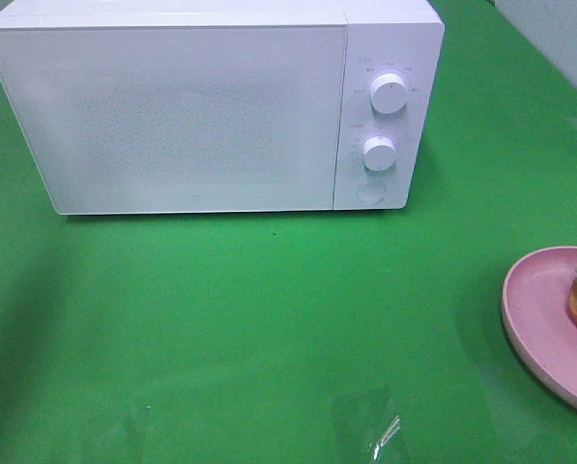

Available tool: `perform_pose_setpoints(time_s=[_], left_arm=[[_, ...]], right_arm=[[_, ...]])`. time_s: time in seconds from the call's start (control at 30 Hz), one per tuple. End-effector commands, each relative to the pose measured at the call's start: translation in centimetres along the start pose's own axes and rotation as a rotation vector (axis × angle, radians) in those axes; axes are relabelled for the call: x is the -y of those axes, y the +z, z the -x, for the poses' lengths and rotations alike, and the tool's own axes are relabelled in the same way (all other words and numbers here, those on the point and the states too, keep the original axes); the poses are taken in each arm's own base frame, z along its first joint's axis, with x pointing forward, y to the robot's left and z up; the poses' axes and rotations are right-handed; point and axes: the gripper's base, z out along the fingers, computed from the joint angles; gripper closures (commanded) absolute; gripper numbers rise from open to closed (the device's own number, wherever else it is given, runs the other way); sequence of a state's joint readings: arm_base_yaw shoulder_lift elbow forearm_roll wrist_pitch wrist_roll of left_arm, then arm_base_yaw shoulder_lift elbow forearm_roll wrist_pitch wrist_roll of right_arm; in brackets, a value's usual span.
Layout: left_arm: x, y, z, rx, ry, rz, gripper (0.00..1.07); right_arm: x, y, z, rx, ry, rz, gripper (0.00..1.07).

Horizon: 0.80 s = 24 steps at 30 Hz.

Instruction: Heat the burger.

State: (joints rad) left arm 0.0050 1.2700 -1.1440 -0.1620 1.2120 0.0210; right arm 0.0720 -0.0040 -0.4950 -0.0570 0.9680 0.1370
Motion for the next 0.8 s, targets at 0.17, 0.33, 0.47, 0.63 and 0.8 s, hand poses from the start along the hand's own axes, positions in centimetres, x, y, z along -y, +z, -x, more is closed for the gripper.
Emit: perform_pose_setpoints(time_s=[0.17, 0.33, 0.47, 0.63, 0.8], left_arm=[[-1.2, 0.0, -7.4, 0.038, -0.021, 0.016, 0.08], [-1.2, 0.3, -9.8, 0.076, -0.017, 0.024, 0.08], [-1.9, 1.6, -14.1, 0.138, 0.006, 0.076, 0.08], [-1.9, 1.9, -16.6, 0.197, 0.001, 0.076, 0.08], [-1.5, -0.1, -18.6, 0.376, 0.011, 0.076, 0.08]], right_arm=[[0.0, -0.3, -0.1, 0.034, -0.013, -0.004, 0.32], [0.0, -0.3, -0.1, 0.034, -0.013, -0.004, 0.32], [0.0, -0.3, -0.1, 0.034, -0.013, -0.004, 0.32], [0.0, -0.3, -0.1, 0.034, -0.013, -0.004, 0.32], [0.0, -0.3, -0.1, 0.034, -0.011, -0.004, 0.32]])
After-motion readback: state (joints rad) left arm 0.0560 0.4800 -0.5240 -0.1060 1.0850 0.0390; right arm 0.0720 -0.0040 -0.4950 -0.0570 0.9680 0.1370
